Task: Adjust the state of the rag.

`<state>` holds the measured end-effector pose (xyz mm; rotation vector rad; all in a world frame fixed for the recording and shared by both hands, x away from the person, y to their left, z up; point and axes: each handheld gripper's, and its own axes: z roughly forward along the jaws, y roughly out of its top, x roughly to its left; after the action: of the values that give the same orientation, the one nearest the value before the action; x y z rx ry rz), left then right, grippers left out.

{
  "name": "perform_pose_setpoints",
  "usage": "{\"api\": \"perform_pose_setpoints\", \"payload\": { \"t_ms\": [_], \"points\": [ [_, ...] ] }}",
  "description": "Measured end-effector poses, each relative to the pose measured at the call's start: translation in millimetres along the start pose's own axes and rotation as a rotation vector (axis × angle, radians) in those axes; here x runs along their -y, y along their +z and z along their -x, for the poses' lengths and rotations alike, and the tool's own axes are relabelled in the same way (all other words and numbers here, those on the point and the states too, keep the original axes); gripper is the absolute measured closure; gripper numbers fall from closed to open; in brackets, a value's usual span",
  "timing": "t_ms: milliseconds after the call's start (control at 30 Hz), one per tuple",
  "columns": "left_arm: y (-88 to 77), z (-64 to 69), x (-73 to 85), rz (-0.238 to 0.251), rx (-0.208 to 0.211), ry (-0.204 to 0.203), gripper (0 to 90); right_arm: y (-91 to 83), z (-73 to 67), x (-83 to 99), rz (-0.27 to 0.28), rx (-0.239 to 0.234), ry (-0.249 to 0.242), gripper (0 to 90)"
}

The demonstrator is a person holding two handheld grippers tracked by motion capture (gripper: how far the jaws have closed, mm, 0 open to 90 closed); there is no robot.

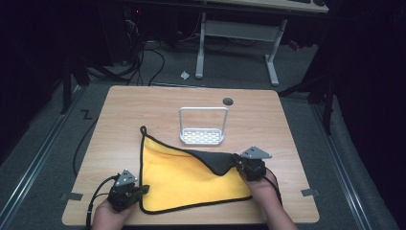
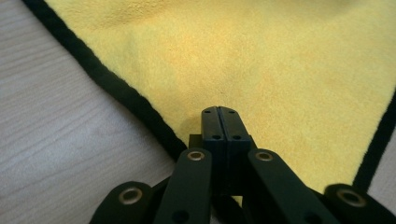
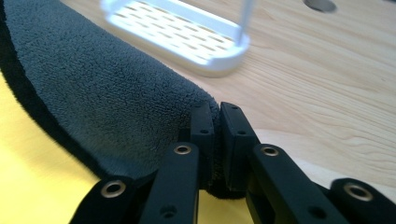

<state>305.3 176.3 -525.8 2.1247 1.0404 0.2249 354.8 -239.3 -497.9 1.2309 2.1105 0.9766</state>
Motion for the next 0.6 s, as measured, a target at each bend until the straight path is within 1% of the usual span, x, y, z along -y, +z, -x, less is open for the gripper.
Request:
{"api": "perform_pose_setpoints", "payload": {
  "t_ms": [33,100,133,167,200,233,300,333,367,400,433,467,533,600],
  "points": [
    [0.8,0.6,-1.4,-0.001,-0.002,0.004,89.6,5.8,5.2,-0.3,-0.015,0.010,0.008,81.7],
    [2.2,1.2,-5.3,0.015,0.015,-0.009,86.4,14.7,12.8,0.2,-0.035,0.022,0.025,75.6],
    [3.1,2.0,-8.3,0.025,0.021,-0.013,83.7,15.9,15.8,-0.1,-0.034,0.023,0.044,70.9],
    [4.3,2.7,-11.9,0.036,0.026,-0.011,81.0,14.6,18.5,-1.1,-0.022,0.026,0.055,68.1],
    [4.3,2.7,-11.9,0.036,0.026,-0.011,78.8,10.5,19.8,-2.5,-0.008,0.028,0.068,67.2],
    [9.7,3.5,-21.3,0.048,0.042,-0.005,76.0,4.5,20.4,-3.9,0.013,0.029,0.069,66.5],
    [17.6,4.3,-30.7,0.054,0.055,-0.001,69.8,-8.8,18.9,-4.5,0.048,0.042,0.046,66.4],
    [22.7,5.2,-34.7,0.048,0.049,0.014,68.0,-14.1,17.5,-2.8,0.055,0.046,0.030,69.1],
    [28.1,6.0,-37.9,0.032,0.024,0.039,66.9,-17.5,15.9,0.7,0.050,0.043,0.012,72.9],
    [33.4,6.7,-39.7,0.018,0.011,0.051,67.3,-19.1,14.6,5.9,0.031,0.040,-0.004,79.6],
    [38.2,6.7,-40.4,0.005,0.012,0.057,69.1,-18.3,14.6,12.2,0.002,0.031,-0.018,85.6],
    [40.8,6.9,-39.7,0.015,0.009,0.058,71.3,-15.7,15.0,18.7,-0.040,0.028,-0.023,88.9],
    [40.5,6.9,-38.7,0.020,0.002,0.054,73.8,-8.3,15.7,30.4,-0.100,0.028,-0.023,90.0],
    [38.9,7.9,-36.2,0.021,0.001,0.058,75.0,-2.8,16.0,37.6,-0.135,0.023,-0.018,90.0]
  ]
}}
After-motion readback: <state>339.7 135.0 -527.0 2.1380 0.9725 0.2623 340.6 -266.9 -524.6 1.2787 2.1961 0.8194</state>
